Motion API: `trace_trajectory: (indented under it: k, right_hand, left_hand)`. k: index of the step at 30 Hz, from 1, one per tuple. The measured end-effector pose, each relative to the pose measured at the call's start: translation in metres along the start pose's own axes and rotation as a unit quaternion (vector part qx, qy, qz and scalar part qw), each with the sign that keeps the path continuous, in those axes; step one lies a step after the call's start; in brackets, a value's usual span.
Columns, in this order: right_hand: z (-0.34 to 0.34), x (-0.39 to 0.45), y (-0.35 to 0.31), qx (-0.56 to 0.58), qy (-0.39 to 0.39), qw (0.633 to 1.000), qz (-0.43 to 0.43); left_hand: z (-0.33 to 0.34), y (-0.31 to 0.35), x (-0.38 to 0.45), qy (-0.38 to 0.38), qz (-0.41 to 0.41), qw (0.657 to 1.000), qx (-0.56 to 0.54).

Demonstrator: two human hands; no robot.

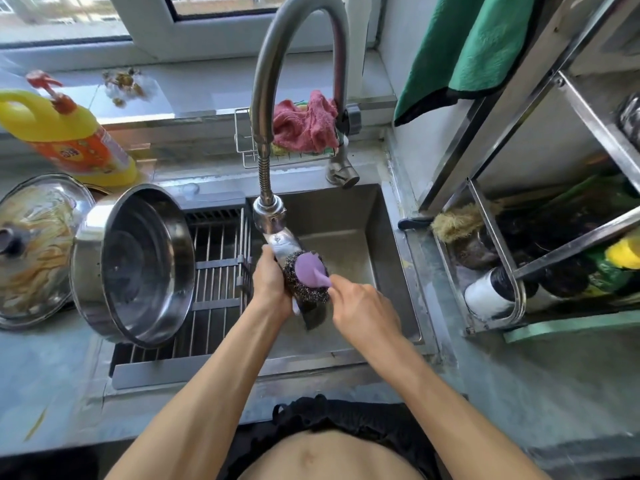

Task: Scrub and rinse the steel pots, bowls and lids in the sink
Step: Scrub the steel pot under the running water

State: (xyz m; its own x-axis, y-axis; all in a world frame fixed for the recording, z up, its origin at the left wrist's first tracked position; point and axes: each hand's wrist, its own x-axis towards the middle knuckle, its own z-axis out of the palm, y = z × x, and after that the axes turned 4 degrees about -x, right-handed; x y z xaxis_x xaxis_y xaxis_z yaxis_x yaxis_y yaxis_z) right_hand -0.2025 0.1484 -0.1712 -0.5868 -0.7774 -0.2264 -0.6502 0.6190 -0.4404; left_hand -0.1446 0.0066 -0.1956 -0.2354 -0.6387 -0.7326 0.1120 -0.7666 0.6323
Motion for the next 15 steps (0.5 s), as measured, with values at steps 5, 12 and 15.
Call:
trace_trajectory:
  k: [5, 12, 15]
  right_hand:
    - [0.002, 0.014, 0.011, -0.029, 0.011, 0.999, 0.043]
    - [0.001, 0.044, -0.006, -0.128, -0.042, 0.99, -0.051]
    - [-0.016, 0.071, -0.011, -0.162, -0.054, 0.984, -0.041]
  left_hand:
    - [-0.011, -0.016, -0.003, -0.04, -0.01, 0.994, 0.1]
    - [-0.035, -0.004, 0.008, 0.055, 0.067, 0.979, 0.187]
    - [-0.035, 0.006, 0.009, 0.075, 0.136, 0.959, 0.238]
